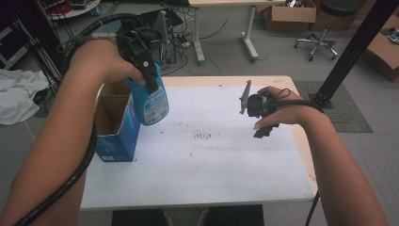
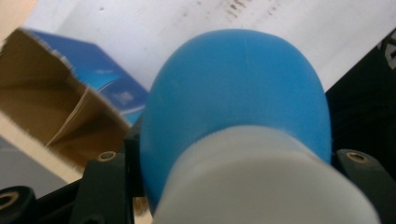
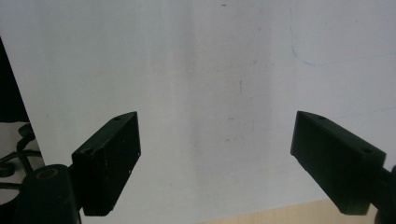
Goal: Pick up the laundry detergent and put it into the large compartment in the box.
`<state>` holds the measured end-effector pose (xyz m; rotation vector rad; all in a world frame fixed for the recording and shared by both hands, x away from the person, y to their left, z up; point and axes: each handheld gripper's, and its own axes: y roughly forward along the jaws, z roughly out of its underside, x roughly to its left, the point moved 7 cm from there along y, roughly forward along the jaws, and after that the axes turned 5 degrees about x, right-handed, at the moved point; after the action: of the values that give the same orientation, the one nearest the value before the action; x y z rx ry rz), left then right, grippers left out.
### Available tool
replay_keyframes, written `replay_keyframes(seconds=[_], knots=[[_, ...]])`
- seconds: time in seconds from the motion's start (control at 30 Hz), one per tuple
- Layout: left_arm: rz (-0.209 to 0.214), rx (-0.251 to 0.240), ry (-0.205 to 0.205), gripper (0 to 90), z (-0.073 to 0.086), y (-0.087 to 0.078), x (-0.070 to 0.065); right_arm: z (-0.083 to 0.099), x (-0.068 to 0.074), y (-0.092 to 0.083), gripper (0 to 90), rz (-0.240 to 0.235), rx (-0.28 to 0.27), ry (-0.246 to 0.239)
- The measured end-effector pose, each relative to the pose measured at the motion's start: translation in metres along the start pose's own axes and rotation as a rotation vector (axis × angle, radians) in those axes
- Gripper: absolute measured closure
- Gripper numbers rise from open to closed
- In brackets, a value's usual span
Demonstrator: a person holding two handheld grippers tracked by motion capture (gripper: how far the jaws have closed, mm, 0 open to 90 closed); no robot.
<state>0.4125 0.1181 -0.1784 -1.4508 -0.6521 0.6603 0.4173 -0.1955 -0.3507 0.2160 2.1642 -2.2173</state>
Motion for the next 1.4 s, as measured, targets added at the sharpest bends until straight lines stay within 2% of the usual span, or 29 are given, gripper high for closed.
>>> replay_keyframes(seconds=[0.27, 0.4, 0.47, 0.6, 0.63, 0.67, 0.7, 0.73, 0.87, 0.93, 0.97, 1.03, 1.17, 1.23, 1.4], knots=[[0.017, -0.026, -0.142, 40.6, 0.022, -0.01, 0.03, -0.003, 0.0, 0.002, 15.9, 0.0, 0.005, -0.015], [-0.012, -0.014, -0.206, 40.7, 0.035, -0.012, 0.047, -0.005, -0.001, 0.002, 15.9, -0.002, 0.006, -0.018], [-0.017, -0.01, -0.248, 40.7, 0.041, -0.012, 0.056, -0.006, -0.001, 0.003, 15.9, -0.004, 0.008, -0.021], [-0.002, -0.017, -0.34, 40.6, 0.052, -0.01, 0.071, -0.009, -0.001, 0.003, 15.9, -0.003, 0.011, -0.026], [-0.002, -0.017, -0.34, 40.6, 0.052, -0.01, 0.071, -0.009, -0.001, 0.003, 15.9, -0.003, 0.012, -0.026], [0.003, -0.018, -0.378, 40.6, 0.057, -0.01, 0.078, -0.01, -0.001, 0.003, 15.9, -0.003, 0.01, -0.027], [0.003, -0.018, -0.378, 40.6, 0.057, -0.01, 0.078, -0.01, -0.001, 0.003, 15.9, -0.003, 0.014, -0.027], [0.006, -0.02, -0.423, 40.6, 0.061, -0.01, 0.083, -0.011, -0.001, 0.003, 15.9, -0.002, 0.015, -0.03], [-0.011, -0.015, -0.503, 40.6, 0.068, -0.01, 0.091, -0.012, -0.001, 0.004, 15.9, -0.003, 0.019, -0.032], [-0.018, -0.014, -0.513, 40.5, 0.07, -0.01, 0.093, -0.013, -0.001, 0.005, 15.9, -0.003, 0.02, -0.035], [-0.021, -0.015, -0.535, 40.5, 0.071, -0.01, 0.095, -0.013, -0.001, 0.005, 15.9, -0.003, 0.021, -0.035], [-0.02, -0.017, -0.552, 40.5, 0.072, -0.009, 0.096, -0.013, -0.001, 0.005, 15.9, -0.003, 0.021, -0.035], [-0.028, -0.023, -0.572, 40.4, 0.071, -0.006, 0.098, -0.013, -0.002, 0.004, 15.9, -0.001, 0.016, -0.037], [-0.036, -0.013, -0.571, 40.4, 0.071, -0.002, 0.099, -0.013, -0.001, 0.005, 15.9, -0.001, 0.012, -0.037], [-0.019, 0.002, -0.575, 40.4, 0.07, 0.01, 0.099, -0.013, -0.002, 0.005, 15.9, 0.002, 0.015, -0.037]])
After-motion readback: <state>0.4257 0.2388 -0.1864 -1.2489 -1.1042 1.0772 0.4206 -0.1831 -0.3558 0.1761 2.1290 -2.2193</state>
